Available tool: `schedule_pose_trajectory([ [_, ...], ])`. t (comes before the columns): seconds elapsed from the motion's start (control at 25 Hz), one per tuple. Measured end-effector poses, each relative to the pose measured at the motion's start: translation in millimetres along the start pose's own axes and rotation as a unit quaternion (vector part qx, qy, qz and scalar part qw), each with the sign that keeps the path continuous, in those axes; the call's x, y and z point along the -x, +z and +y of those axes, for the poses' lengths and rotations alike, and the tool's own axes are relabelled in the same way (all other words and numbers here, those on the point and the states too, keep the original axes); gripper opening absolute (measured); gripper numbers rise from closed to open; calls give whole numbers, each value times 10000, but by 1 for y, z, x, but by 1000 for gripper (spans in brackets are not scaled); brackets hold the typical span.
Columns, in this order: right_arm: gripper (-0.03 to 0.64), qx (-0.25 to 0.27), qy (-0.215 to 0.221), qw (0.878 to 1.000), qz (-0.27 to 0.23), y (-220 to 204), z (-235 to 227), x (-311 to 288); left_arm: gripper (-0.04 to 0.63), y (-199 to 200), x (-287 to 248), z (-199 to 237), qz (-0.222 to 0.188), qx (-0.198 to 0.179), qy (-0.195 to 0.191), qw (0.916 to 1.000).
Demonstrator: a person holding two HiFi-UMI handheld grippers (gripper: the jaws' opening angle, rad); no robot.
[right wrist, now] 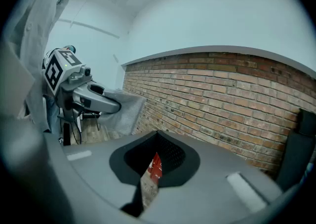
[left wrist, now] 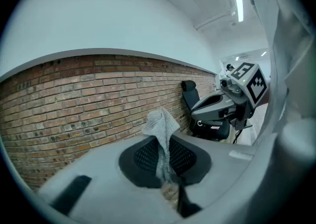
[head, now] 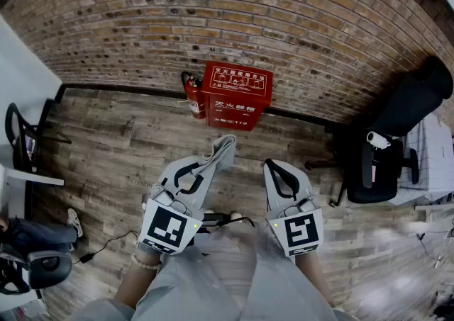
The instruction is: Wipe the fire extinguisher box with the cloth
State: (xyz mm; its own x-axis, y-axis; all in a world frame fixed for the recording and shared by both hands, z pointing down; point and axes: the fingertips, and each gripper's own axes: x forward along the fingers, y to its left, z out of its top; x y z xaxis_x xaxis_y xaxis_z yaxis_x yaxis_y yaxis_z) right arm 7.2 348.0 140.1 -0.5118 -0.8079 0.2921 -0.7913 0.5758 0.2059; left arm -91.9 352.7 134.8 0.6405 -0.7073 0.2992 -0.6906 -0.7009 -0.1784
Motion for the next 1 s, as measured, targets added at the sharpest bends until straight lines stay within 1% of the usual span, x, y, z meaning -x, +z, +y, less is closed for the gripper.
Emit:
schedule_pose_trajectory([
  [0.28,9,-9,5,10000,-20,-1,1,-2,14,-1,-1,1,-75,-1,3,10000],
  [0.52,9,-4,2,10000,6,-1,0,-4,14,-2,-2,3,8,-13,-15,10000],
  [0.68,9,1,0,10000,13,0,2,-4,14,-1,-1,4,-43,1,-15,10000],
  [1.0,9,-158,-179,9997,-23,3,3,-5,14,-3,4,9,-100,-32,-54,9999],
])
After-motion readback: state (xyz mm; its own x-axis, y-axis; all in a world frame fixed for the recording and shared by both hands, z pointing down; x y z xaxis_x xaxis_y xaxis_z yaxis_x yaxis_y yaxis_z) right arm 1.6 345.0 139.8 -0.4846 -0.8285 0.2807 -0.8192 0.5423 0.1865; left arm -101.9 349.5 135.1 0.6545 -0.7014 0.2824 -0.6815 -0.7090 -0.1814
